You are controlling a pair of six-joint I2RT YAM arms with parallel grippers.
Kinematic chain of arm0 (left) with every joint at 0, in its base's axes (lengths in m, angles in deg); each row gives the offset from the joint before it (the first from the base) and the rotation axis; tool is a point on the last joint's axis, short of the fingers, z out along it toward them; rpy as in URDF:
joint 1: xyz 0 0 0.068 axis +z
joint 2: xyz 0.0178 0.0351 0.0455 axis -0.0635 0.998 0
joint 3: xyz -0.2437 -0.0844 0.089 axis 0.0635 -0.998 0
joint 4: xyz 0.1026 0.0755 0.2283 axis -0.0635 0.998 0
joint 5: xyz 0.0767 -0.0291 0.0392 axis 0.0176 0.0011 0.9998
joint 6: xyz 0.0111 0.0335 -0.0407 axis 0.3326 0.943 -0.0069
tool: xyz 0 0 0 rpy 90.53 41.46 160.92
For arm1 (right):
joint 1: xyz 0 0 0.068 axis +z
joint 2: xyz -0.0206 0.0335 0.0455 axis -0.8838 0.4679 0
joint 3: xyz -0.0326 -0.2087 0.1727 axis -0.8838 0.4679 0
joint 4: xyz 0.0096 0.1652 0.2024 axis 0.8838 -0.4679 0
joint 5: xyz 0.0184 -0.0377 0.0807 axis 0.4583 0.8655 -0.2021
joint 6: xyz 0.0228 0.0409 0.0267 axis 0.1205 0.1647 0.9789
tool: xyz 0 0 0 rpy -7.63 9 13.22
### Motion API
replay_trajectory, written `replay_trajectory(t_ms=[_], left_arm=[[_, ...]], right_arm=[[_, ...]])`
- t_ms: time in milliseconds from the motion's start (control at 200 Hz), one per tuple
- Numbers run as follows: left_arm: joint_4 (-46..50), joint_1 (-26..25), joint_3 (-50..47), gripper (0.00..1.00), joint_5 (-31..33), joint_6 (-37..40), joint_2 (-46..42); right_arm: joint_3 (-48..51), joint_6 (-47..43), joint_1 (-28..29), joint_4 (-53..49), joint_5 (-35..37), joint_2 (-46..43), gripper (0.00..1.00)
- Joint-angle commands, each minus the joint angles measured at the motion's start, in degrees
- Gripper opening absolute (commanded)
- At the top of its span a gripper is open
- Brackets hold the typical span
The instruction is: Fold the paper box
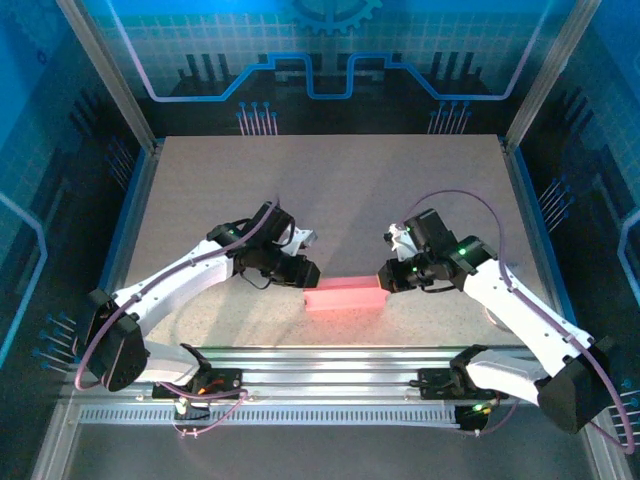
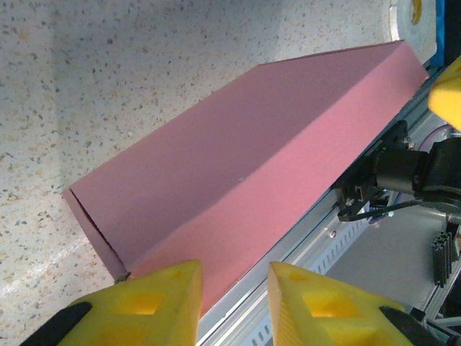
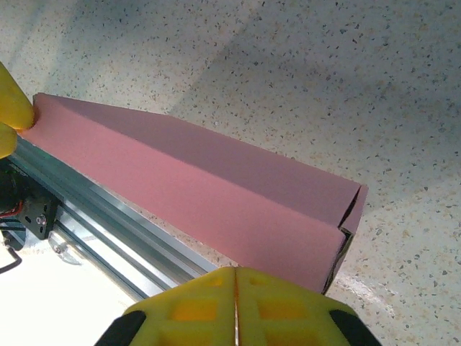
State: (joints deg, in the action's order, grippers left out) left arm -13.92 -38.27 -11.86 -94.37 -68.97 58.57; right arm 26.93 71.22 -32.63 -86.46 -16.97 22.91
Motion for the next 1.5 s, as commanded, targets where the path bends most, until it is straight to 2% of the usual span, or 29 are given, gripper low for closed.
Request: replay_trajectory(t_ms=[0,575,770,826,891,966,1056,1091,1116,1136,1216,1291,1426,1496], left_arm=[[-0.92,-0.33,-2.69,0.31,-0.77,-1.8,-0.45],[-4.12,-1.7,-11.11,0.27,4.64,-2.58,-1.33],[-6.29,-2.38,-12.03,0.27,4.33,-4.36,-2.17],[-6.13,-2.53,-11.07,0.28,4.09,-4.57,-2.56],[-5.57,-2.48,-9.11,0.34,3.98,-4.5,-3.23],[-4.97,-2.41,-6.43,0.38,4.24,-4.08,-3.71],[-4.12,-2.2,-1.72,0.45,4.5,-3.23,-3.17],[-3.85,-2.23,0.06,0.52,4.38,-3.05,-2.95],[-4.0,-2.18,1.15,0.57,4.31,-3.08,-2.94],[-4.13,-2.18,1.81,0.62,4.2,-3.08,-3.0],[-4.24,-1.98,3.79,0.83,3.85,-2.74,-3.82],[-2.77,-1.34,4.77,0.99,4.04,-1.4,-5.21],[0.53,1.69,4.35,0.99,3.81,2.21,-9.78],[2.58,3.38,3.76,0.99,3.81,5.34,-12.85]], right_arm=[[1.62,0.78,-0.91,0.86,-0.46,0.29,0.09],[8.16,1.66,-2.7,2.98,-1.09,-1.1,0.06],[5.27,0.8,-3.16,2.6,-3.33,-1.62,0.07],[3.55,-0.3,-2.56,2.5,-3.41,-2.02,0.12],[0.26,-1.86,-1.56,2.17,-2.51,-2.43,0.19],[-2.63,-3.76,-0.52,1.81,-1.43,-2.6,0.35],[-5.2,-6.41,0.55,2.37,-1.67,-2.11,0.47],[-6.26,-7.52,0.9,2.37,-2.13,-1.67,0.58],[-7.05,-8.52,1.22,2.38,-2.62,-1.2,0.73],[-7.68,-9.35,1.48,2.3,-2.95,-0.82,0.8],[-11.12,-12.83,2.63,0.22,-2.55,1.22,0.93],[-14.22,-16.87,3.89,-2.33,-1.67,3.23,0.97],[-18.38,-24.79,8.2,-6.67,3.87,6.42,0.98],[-20.17,-27.0,9.19,-8.43,4.44,8.51,0.96]])
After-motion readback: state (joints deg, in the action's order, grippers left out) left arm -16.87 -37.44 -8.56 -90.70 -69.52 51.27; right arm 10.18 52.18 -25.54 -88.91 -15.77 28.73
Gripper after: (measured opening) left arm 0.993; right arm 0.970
